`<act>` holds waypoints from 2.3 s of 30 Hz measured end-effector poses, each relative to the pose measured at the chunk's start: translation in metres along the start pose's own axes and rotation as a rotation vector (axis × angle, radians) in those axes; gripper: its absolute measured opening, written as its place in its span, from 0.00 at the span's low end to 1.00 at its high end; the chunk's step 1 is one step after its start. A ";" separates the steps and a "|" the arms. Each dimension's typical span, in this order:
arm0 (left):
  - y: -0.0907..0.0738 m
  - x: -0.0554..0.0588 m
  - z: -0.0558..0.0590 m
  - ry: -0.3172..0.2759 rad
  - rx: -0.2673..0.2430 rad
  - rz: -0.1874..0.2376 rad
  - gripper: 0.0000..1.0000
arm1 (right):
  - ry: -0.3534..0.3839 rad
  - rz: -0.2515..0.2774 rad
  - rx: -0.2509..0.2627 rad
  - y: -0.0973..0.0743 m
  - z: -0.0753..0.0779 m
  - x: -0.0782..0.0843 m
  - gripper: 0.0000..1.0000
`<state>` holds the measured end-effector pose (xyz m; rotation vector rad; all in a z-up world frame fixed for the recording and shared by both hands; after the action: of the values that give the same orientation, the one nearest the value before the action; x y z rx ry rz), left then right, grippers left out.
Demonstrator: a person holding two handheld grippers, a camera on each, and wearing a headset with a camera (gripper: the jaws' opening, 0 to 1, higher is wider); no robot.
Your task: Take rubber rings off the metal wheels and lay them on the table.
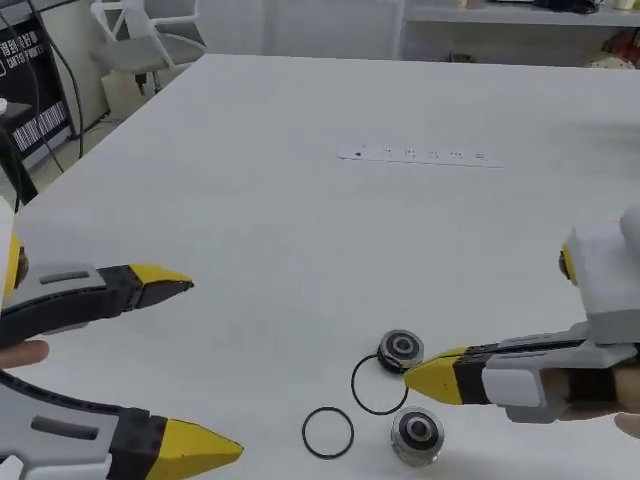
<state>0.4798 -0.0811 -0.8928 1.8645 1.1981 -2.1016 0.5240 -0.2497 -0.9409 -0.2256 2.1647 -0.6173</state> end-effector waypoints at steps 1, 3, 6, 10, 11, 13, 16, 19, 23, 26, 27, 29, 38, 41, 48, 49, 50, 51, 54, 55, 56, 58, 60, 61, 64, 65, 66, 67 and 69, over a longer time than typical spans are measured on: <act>0.000 0.001 0.000 0.003 0.004 -0.007 0.84 | -0.004 -0.011 -0.002 0.002 0.000 0.001 0.00; 0.001 0.002 0.000 0.015 0.005 -0.013 0.85 | -0.013 -0.033 -0.002 0.007 0.001 0.003 0.00; 0.001 0.002 0.000 0.006 0.009 -0.010 0.85 | -0.026 -0.062 -0.007 0.014 0.002 0.005 0.00; 0.001 0.003 -0.001 0.003 0.006 -0.010 0.85 | -0.037 -0.094 0.000 0.021 0.007 0.007 0.00; 0.001 0.003 0.000 0.001 0.007 -0.010 0.85 | -0.037 -0.100 0.002 0.022 0.007 0.008 0.00; 0.000 0.004 0.000 0.000 0.008 -0.012 0.85 | -0.042 -0.115 0.002 0.026 0.007 0.009 0.00; 0.000 0.004 0.000 0.004 0.007 -0.012 0.84 | -0.061 -0.137 0.005 0.031 0.007 0.011 0.00; 0.000 0.004 0.001 0.003 0.007 -0.014 0.84 | -0.099 -0.176 0.018 0.038 0.009 0.017 0.00; 0.000 0.006 0.002 0.011 0.008 -0.026 0.84 | -0.146 -0.205 0.039 0.042 0.010 0.021 0.00; 0.000 0.009 0.002 0.022 0.006 -0.042 0.84 | -0.184 -0.208 0.057 0.043 0.011 0.021 0.00; 0.000 0.009 0.002 0.024 0.006 -0.043 0.84 | -0.186 -0.206 0.063 0.043 0.012 0.021 0.01; 0.000 0.010 0.002 0.028 0.004 -0.045 0.83 | -0.187 -0.197 0.073 0.043 0.014 0.020 0.08; 0.000 0.016 -0.001 0.048 -0.016 -0.069 0.80 | -0.151 -0.121 0.122 0.032 0.022 0.011 0.11; 0.001 0.019 -0.001 0.070 -0.016 -0.091 0.80 | -0.138 -0.084 0.142 0.028 0.025 0.005 0.11; -0.001 0.026 -0.005 0.074 -0.031 -0.116 0.78 | -0.090 0.018 0.170 0.021 0.027 -0.012 0.12; -0.001 0.027 -0.005 0.079 -0.031 -0.123 0.78 | -0.085 0.024 0.171 0.020 0.027 -0.012 0.12; -0.002 0.028 -0.006 0.082 -0.031 -0.128 0.78 | -0.082 0.029 0.176 0.019 0.027 -0.012 0.12; -0.002 0.029 -0.006 0.087 -0.030 -0.133 0.78 | -0.082 0.031 0.180 0.019 0.028 -0.011 0.12; -0.002 0.031 -0.008 0.093 -0.031 -0.137 0.77 | -0.082 0.029 0.197 0.018 0.030 -0.009 0.12; -0.002 0.031 -0.008 0.093 -0.031 -0.137 0.77 | -0.084 0.029 0.199 0.017 0.030 -0.009 0.12; -0.002 0.032 -0.009 0.094 -0.030 -0.137 0.77 | -0.086 0.030 0.203 0.016 0.030 -0.009 0.12; 0.001 0.034 -0.011 0.094 -0.034 -0.128 0.75 | -0.089 0.042 0.217 0.014 0.033 -0.011 0.13; 0.005 0.035 -0.014 0.078 -0.034 -0.136 0.74 | -0.086 0.058 0.230 0.010 0.035 -0.014 0.13; 0.008 0.033 -0.015 0.087 -0.043 -0.122 0.74 | -0.085 0.064 0.235 0.009 0.036 -0.015 0.13; 0.012 0.023 -0.011 0.071 -0.002 -0.082 0.75 | -0.075 0.108 0.242 0.002 0.039 -0.020 0.14; 0.013 0.020 -0.011 0.061 0.005 -0.069 0.76 | -0.067 0.124 0.238 0.000 0.040 -0.022 0.15; 0.013 0.019 -0.011 0.055 0.006 -0.060 0.76 | -0.061 0.133 0.233 -0.002 0.040 -0.022 0.15; 0.013 0.018 -0.011 0.049 0.003 -0.053 0.76 | -0.055 0.141 0.229 -0.003 0.041 -0.023 0.16; 0.011 0.016 -0.012 0.042 0.004 -0.047 0.77 | -0.056 0.148 0.232 -0.004 0.042 -0.023 0.17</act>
<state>0.4914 -0.0746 -0.9116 1.9103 1.2595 -2.0991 0.5704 -0.2598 -0.9447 0.0408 2.0138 -0.7606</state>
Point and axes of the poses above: the centre of the closed fingertips' face, and the gripper's own axes: y roughly forward along the fingers, z roughly to its right, x roughly out of its underside, the point moved 4 cm from there along -y, roughly backward along the fingers, and after that the axes turned 1 degree about -x, right-handed, at the moved point
